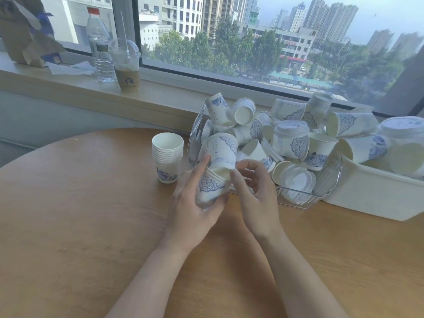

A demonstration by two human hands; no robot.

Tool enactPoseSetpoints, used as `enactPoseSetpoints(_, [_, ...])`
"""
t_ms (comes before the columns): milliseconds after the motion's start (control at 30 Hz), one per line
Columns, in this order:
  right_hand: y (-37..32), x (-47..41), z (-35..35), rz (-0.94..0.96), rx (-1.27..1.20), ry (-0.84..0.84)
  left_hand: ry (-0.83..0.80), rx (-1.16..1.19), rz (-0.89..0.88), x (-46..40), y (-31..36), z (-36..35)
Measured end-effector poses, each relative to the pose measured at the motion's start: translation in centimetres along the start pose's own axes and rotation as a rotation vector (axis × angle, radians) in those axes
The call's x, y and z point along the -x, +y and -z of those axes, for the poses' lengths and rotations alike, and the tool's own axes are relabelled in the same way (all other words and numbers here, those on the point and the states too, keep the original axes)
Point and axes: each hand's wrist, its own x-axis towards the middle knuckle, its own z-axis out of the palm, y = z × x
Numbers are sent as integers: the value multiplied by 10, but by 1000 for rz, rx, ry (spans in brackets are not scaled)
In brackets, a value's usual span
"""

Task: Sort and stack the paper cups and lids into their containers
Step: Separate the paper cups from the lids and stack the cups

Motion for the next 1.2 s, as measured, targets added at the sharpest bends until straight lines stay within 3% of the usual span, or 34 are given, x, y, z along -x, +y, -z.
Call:
enactPoseSetpoints(133, [7, 5, 4, 64, 42, 70, -6, -29, -23, 1, -1, -2])
enactPoseSetpoints(300, [13, 5, 13, 14, -5, 151, -60, -44, -61, 2, 2, -6])
enactPoseSetpoints(933, [24, 15, 21, 111, 209, 144, -21, -60, -48, 1, 4, -8])
enactPoseSetpoints(1033, [22, 14, 21, 147, 326, 156, -11, -55, -18, 1, 6, -6])
enactPoseSetpoints(1200, [24, 6, 32, 188, 669, 317, 23, -28, 51, -2, 5, -3])
